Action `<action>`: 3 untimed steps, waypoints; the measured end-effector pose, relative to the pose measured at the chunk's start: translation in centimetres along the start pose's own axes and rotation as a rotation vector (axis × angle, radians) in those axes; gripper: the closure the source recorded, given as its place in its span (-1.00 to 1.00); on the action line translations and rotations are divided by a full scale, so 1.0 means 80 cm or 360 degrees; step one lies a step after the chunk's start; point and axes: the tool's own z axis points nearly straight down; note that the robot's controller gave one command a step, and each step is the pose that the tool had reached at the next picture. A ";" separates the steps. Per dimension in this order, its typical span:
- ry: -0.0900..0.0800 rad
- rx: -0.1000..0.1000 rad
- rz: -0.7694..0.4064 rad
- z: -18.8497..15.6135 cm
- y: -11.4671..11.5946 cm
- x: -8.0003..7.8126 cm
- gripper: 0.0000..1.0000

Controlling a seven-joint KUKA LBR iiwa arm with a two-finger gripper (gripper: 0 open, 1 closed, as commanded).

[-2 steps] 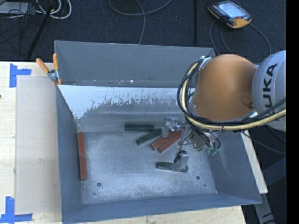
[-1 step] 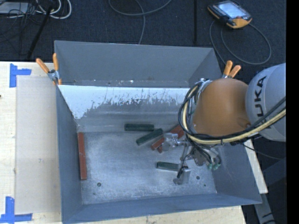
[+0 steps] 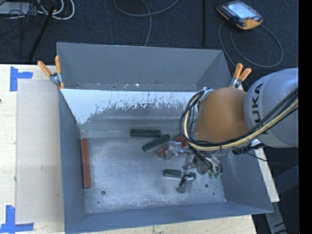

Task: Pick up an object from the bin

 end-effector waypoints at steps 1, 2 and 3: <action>0.0013 -0.0008 -0.0028 0.066 -0.034 -0.068 1.00; 0.0013 -0.0008 -0.0026 0.066 -0.034 -0.068 1.00; -0.0014 0.0002 -0.0017 -0.167 -0.010 -0.044 1.00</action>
Offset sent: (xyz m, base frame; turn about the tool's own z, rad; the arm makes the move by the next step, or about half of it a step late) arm 0.0000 0.0000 0.0000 0.0000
